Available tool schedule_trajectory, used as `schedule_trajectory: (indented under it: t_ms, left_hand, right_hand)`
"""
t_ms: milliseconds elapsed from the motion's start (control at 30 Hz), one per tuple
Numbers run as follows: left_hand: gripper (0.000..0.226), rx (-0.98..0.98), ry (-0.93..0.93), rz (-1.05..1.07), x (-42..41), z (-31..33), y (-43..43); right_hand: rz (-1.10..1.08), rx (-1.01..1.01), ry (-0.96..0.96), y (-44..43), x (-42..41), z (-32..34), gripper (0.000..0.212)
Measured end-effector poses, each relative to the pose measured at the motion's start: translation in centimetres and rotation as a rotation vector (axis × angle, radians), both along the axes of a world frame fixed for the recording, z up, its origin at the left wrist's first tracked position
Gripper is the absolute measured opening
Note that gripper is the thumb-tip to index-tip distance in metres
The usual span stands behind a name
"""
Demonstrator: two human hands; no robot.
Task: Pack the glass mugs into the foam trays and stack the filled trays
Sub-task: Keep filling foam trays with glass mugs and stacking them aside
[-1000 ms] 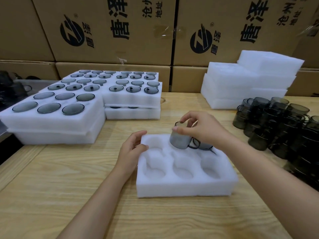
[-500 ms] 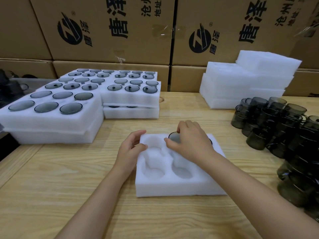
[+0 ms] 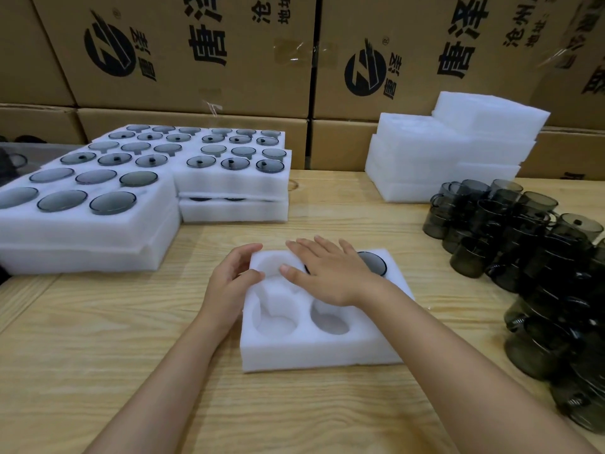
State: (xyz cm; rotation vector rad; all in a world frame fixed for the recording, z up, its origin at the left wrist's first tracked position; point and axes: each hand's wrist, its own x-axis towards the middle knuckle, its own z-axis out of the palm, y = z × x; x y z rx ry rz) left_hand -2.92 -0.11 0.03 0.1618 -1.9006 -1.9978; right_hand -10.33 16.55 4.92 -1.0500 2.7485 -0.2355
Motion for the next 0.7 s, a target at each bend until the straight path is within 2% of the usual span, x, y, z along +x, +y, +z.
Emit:
schedule_trajectory:
  t_ms: [33, 100, 167, 200, 267, 367, 500, 700]
  left_hand:
    - [0.045, 0.006, 0.002, -0.001, 0.0, 0.0, 0.0]
    - [0.046, 0.019, 0.002, -0.006, -0.1, -0.1, 0.0]
    - [0.046, 0.037, 0.000, -0.009, -0.2, -0.1, 0.0]
    - [0.046, 0.043, 0.000, -0.008, -0.2, -0.2, -0.1]
    - [0.046, 0.049, -0.001, -0.006, -0.3, -0.3, -0.1]
    - [0.045, 0.055, 0.000, -0.001, -0.4, -0.4, -0.2]
    - [0.045, 0.053, -0.004, -0.007, -0.4, -0.4, -0.2]
    - [0.046, 0.055, -0.010, -0.006, -0.3, -0.3, -0.1]
  right_hand:
    - [0.000, -0.068, -0.032, 0.2, 0.0, 0.2, 0.067]
    - [-0.082, -0.327, -0.092, 1.3, -0.3, 1.0, 0.063]
    - [-0.319, -0.553, 0.007, 3.8, -1.3, 1.9, 0.057]
    - [-0.472, -0.578, 0.120, 5.4, -1.9, 2.2, 0.053]
    - [-0.761, -0.440, 0.323, 9.0, -3.3, 2.5, 0.045]
    - [-0.976, -0.153, 0.352, 12.7, -4.7, 1.7, 0.038]
    - [-1.028, 0.068, 0.253, 14.0, -5.4, 0.6, 0.040]
    - [-0.961, 0.172, 0.330, 13.1, -5.4, 0.1, 0.034]
